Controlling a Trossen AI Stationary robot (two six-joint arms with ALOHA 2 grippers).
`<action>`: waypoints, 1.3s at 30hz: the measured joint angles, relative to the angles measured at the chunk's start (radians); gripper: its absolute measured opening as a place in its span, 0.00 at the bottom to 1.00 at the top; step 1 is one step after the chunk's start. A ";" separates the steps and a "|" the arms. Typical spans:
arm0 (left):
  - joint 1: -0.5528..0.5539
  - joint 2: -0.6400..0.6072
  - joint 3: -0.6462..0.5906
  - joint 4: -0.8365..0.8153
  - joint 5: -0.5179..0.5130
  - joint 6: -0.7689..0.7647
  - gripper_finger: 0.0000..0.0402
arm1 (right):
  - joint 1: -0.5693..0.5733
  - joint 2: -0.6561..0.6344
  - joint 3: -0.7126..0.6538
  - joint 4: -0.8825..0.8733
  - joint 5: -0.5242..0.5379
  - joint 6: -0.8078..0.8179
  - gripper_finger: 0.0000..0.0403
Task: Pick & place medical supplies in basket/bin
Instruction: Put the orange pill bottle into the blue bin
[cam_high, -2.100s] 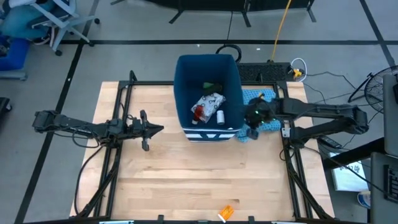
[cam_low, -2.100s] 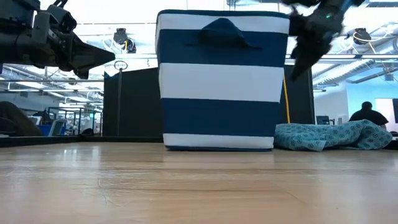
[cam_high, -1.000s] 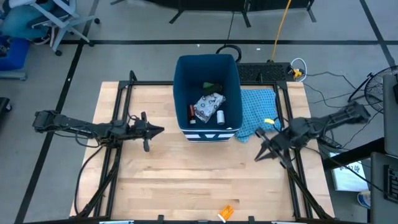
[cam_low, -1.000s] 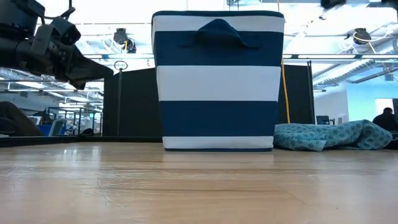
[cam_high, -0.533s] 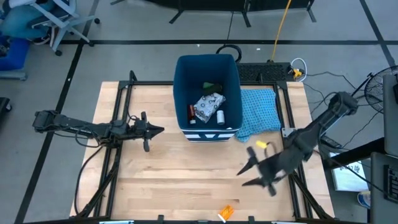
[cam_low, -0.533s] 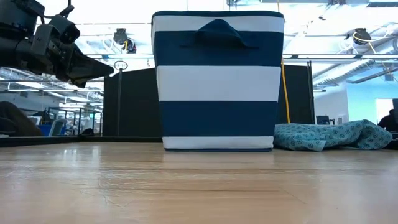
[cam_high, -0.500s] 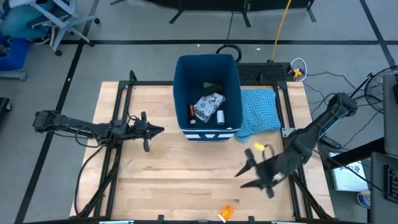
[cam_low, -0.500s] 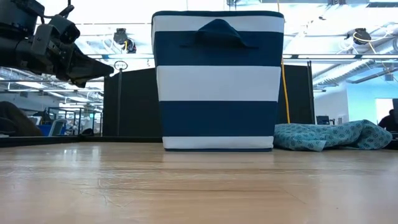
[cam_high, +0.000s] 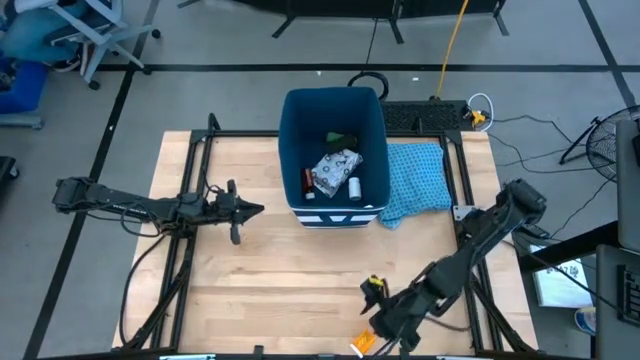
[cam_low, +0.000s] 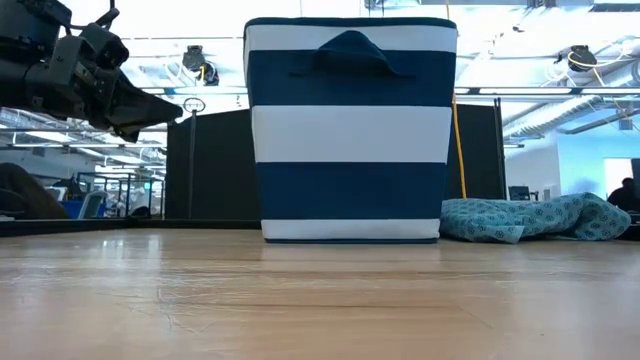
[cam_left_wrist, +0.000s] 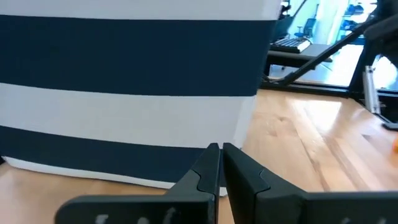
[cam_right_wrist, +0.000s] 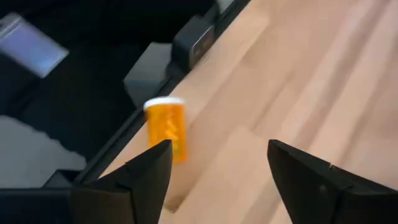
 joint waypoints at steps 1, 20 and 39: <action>0.000 0.000 0.000 0.000 0.009 0.000 0.05 | 0.000 0.014 0.000 0.000 -0.018 0.002 0.65; 0.000 0.000 0.000 0.001 0.015 -0.025 0.05 | 0.048 0.243 0.002 0.194 -0.094 0.103 0.70; 0.000 0.000 0.000 0.000 0.015 -0.010 0.05 | -0.007 0.324 -0.046 0.245 -0.214 0.046 0.54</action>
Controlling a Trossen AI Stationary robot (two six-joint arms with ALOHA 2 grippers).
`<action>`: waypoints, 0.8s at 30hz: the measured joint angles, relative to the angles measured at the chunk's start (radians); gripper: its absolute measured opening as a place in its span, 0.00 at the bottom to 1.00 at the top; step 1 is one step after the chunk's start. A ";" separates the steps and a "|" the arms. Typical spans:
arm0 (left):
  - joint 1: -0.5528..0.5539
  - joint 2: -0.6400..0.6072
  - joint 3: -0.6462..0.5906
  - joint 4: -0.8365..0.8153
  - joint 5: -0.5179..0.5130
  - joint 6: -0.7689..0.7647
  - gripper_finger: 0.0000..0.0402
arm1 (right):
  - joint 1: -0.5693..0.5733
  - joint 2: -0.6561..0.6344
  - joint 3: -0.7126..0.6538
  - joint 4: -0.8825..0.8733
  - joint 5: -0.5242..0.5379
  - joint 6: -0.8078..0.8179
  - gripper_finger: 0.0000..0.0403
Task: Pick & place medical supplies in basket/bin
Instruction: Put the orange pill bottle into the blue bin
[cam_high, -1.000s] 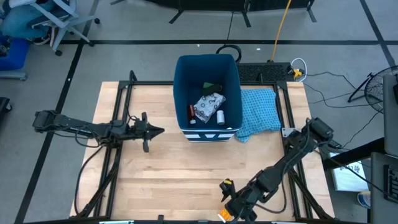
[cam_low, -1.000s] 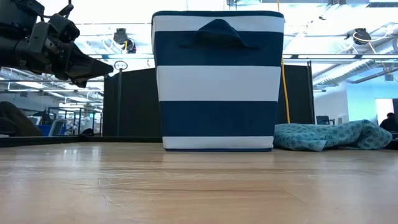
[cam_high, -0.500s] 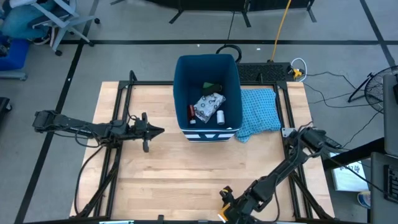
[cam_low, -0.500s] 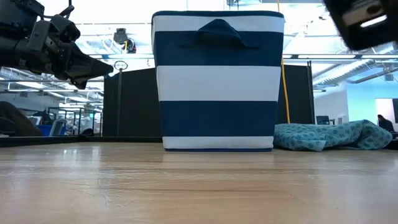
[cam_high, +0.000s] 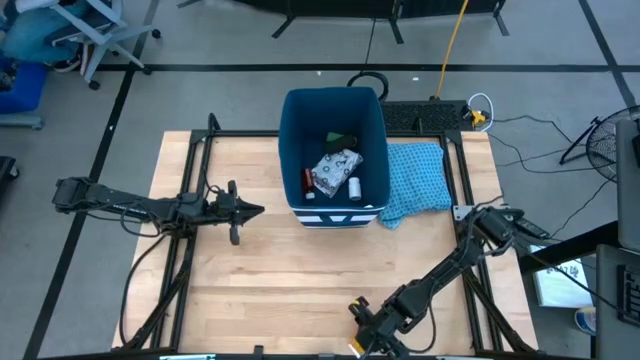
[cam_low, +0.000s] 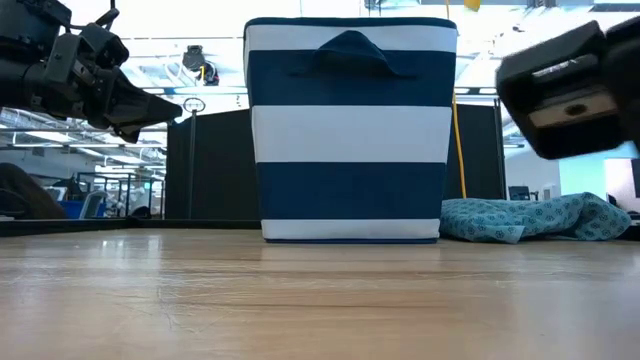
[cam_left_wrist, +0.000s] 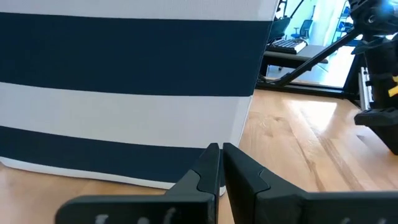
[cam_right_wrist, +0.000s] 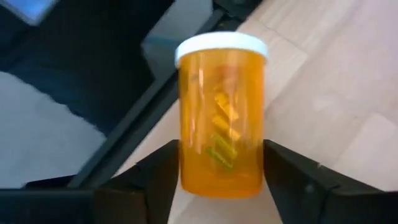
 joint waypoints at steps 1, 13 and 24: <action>0.000 0.000 0.000 0.000 0.000 -0.003 0.05 | -0.006 0.000 -0.001 0.000 -0.016 0.003 0.51; 0.000 0.000 0.000 -0.017 0.019 -0.049 0.05 | -0.067 -0.020 -0.003 0.015 -0.093 0.004 0.40; 0.000 0.000 0.000 -0.027 0.027 -0.044 0.05 | -0.154 -0.341 -0.184 0.092 -0.115 -0.072 0.40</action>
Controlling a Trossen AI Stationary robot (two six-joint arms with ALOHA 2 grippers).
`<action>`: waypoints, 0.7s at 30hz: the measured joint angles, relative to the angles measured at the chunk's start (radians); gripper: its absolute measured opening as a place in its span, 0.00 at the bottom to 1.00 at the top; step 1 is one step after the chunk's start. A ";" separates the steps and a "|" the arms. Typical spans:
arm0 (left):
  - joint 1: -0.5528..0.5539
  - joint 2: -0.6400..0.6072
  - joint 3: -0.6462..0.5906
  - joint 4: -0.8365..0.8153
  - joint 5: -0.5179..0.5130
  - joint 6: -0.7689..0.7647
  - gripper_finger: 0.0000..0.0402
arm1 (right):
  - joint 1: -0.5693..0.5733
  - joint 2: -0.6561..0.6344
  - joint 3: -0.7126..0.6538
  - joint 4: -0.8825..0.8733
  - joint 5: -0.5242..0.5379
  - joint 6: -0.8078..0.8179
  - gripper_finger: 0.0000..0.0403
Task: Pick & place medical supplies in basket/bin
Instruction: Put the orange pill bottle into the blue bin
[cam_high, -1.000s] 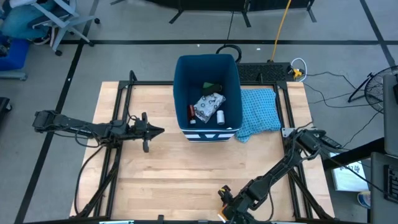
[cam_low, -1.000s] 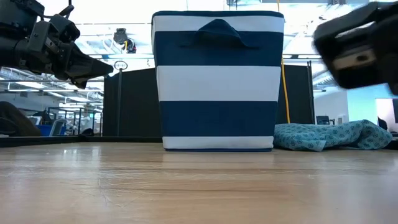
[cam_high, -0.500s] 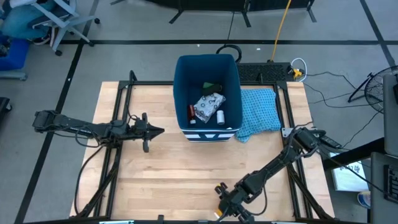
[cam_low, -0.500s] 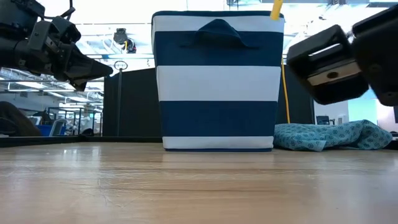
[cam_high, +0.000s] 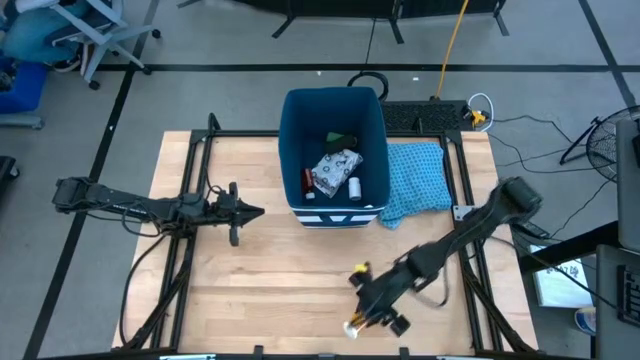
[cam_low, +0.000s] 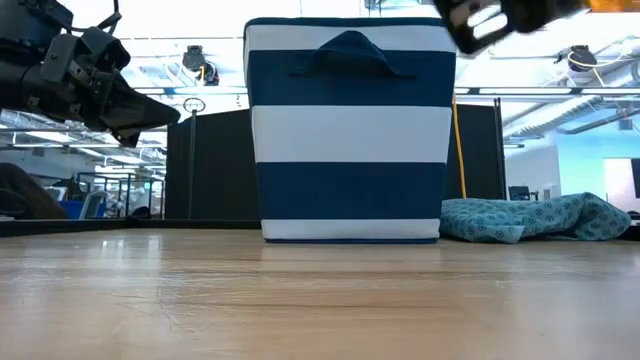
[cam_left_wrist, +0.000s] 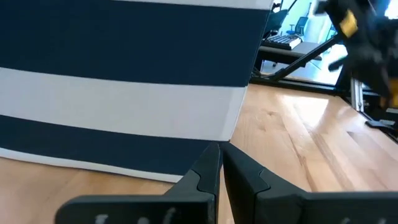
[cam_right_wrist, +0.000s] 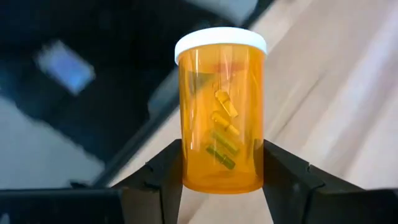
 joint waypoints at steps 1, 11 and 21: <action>0.000 0.000 0.000 -0.006 -0.001 0.001 0.05 | -0.008 -0.057 -0.049 0.052 0.002 0.009 0.40; 0.000 0.000 0.000 -0.028 -0.001 0.021 0.05 | -0.032 -0.680 -0.554 0.529 0.214 0.000 0.41; 0.000 0.000 0.000 -0.029 -0.001 -0.003 0.05 | -0.039 -1.025 -0.926 0.797 0.404 0.015 0.41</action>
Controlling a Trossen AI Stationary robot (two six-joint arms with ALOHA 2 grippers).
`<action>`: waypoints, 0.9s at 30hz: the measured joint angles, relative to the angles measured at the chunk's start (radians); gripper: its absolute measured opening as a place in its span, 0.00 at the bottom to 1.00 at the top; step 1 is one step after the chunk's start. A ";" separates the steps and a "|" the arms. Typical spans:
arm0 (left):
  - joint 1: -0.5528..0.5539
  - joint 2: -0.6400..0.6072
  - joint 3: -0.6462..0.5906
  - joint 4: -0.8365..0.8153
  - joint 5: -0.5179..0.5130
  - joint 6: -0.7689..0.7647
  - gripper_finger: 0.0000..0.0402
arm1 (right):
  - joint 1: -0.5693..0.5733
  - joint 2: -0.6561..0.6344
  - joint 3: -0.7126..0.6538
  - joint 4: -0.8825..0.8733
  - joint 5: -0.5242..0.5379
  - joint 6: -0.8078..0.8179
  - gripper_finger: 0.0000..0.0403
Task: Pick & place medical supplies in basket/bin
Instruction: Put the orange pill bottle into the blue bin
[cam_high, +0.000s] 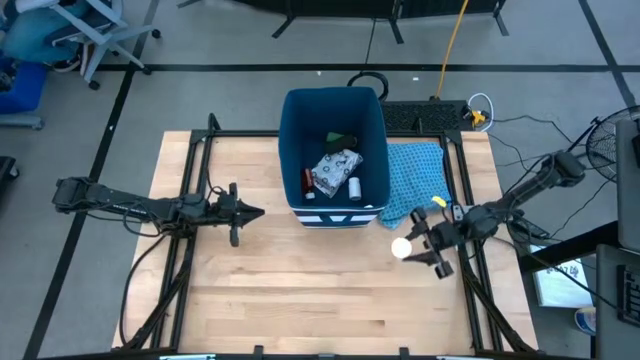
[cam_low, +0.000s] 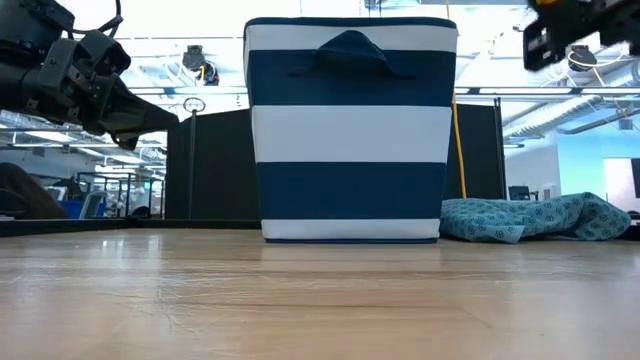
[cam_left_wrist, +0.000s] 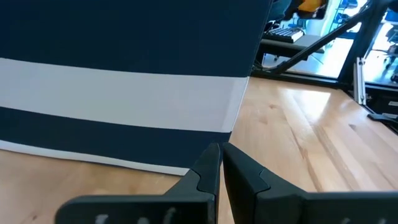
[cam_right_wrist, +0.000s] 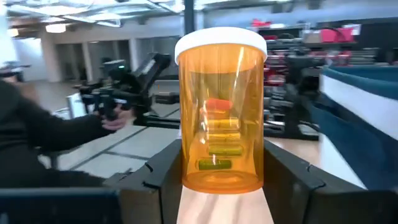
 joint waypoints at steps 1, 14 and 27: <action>0.000 0.000 0.000 0.000 0.000 -0.002 0.05 | -0.006 -0.019 -0.016 0.000 0.012 0.006 0.41; 0.000 0.000 0.000 -0.011 -0.002 0.054 0.05 | -0.168 0.082 0.454 -0.324 0.027 -0.022 0.41; 0.000 0.000 0.000 -0.008 -0.003 0.056 0.05 | -0.764 0.669 1.407 -1.094 -0.310 -0.092 0.41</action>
